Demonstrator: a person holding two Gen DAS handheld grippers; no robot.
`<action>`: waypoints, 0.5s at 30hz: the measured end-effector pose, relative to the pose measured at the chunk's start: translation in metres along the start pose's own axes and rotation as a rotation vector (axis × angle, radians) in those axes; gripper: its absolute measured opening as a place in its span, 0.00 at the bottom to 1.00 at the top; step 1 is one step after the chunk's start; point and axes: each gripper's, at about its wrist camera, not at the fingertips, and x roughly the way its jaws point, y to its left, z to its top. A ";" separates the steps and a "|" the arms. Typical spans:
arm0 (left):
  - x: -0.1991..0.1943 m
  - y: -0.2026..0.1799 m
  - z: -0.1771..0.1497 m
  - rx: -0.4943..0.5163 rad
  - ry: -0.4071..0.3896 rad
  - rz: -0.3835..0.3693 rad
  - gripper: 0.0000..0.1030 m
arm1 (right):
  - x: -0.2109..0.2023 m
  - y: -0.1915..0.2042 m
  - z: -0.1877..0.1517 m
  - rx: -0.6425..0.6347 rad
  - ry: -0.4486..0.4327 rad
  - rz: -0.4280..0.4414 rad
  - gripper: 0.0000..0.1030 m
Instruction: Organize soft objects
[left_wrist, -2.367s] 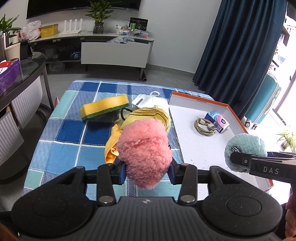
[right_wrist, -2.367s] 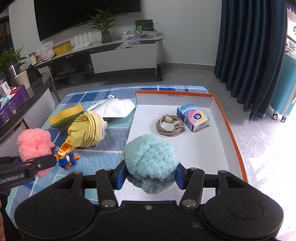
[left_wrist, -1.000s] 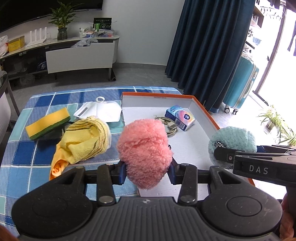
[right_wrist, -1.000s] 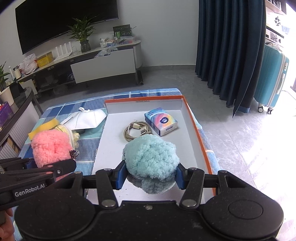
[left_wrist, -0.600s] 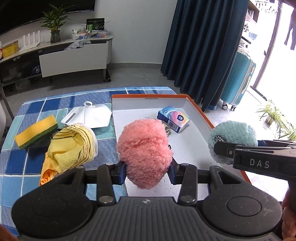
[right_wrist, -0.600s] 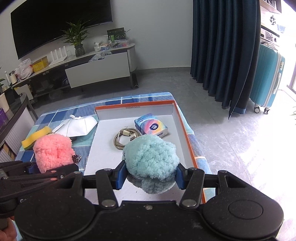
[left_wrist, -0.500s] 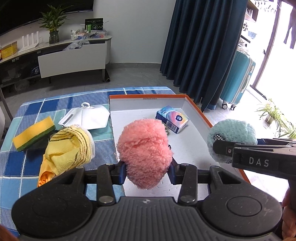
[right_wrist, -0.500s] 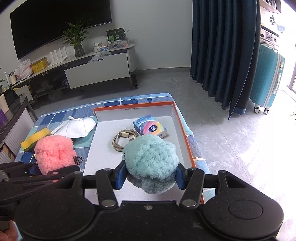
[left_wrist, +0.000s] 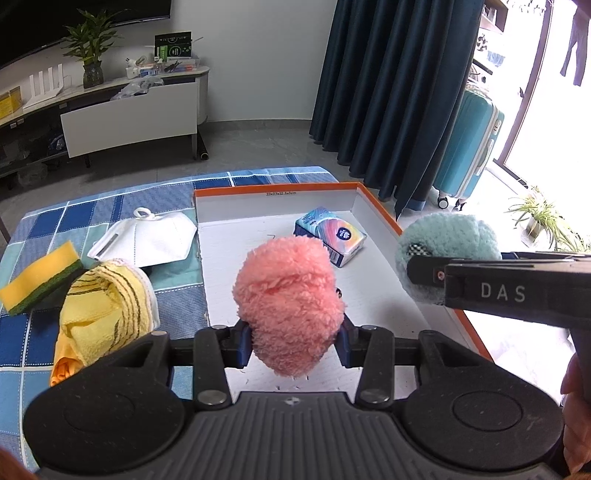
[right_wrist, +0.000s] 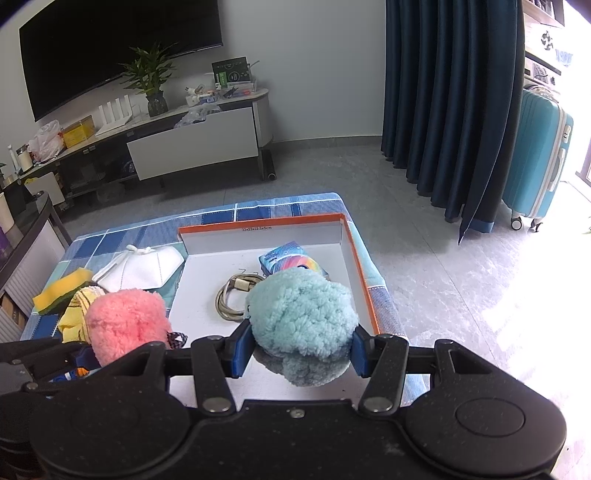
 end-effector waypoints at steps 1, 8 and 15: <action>0.002 -0.001 0.000 0.001 0.002 -0.001 0.42 | 0.002 -0.001 0.002 0.002 0.002 0.002 0.61; 0.013 -0.005 0.004 0.013 0.015 -0.009 0.42 | 0.013 -0.006 0.010 0.001 0.007 0.004 0.62; 0.023 -0.013 0.007 0.028 0.028 -0.023 0.42 | 0.025 -0.007 0.016 -0.007 0.018 0.007 0.62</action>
